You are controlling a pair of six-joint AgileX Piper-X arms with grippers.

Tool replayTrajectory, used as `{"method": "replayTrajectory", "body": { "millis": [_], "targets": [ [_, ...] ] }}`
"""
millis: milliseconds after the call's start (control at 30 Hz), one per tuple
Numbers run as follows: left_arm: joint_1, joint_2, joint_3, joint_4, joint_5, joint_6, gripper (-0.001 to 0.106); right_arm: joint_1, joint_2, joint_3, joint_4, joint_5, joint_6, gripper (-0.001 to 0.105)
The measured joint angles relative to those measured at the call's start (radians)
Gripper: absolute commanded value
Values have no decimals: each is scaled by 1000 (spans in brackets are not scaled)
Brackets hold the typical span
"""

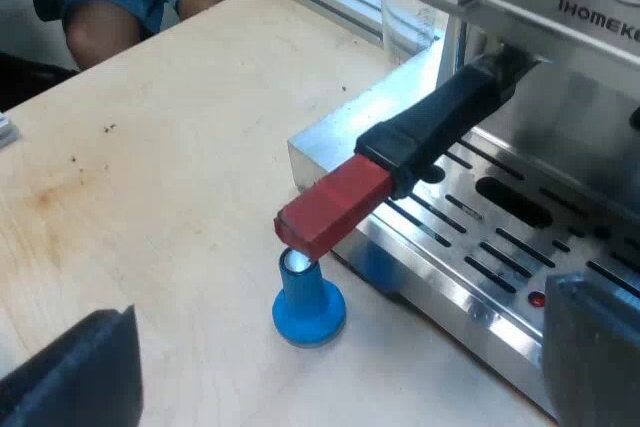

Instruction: Put the handle in the coffee machine

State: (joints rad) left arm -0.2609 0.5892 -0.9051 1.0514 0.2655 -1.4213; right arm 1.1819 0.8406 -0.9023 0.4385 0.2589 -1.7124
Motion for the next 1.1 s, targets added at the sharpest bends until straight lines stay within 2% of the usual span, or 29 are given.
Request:
{"method": "replayTrajectory", "body": {
  "millis": [167, 300, 367, 433, 467, 533, 567, 733, 867, 967, 1100],
  "targets": [
    [20, -24, -2, 0, 2, -30, 0, 0, 0, 0, 6, 0, 0, 81],
    [119, -80, -2, 0, 6, -39, 4, 0, 0, 0, 6, 0, 0, 81],
    [141, -93, -2, 0, 6, -39, 14, 0, 0, 0, 6, 0, 0, 81],
    [172, -95, -2, 0, 9, -39, 34, 0, 0, 0, 6, 0, 0, 81],
    [180, -95, -2, 0, 9, -39, 38, 0, 0, 0, 6, 0, 0, 81],
    [202, -95, -2, 0, 9, -39, 53, 0, 0, 0, 6, 0, 0, 81],
    [206, -95, -2, 0, 9, -39, 55, 0, 0, 0, 6, 0, 0, 81],
    [214, -95, -2, 0, 17, -39, 57, 0, 0, 0, 6, 0, 8, 81],
    [214, -95, -6, 0, 18, -39, 57, 0, 0, -15, 22, 54, 15, 81],
    [214, -95, -26, 1, 18, -39, 57, 0, 0, -60, 59, 111, 16, 81],
    [214, -95, -56, -15, 18, -39, 57, -4, -1, -155, 149, 236, 19, 81]
  ]
}}
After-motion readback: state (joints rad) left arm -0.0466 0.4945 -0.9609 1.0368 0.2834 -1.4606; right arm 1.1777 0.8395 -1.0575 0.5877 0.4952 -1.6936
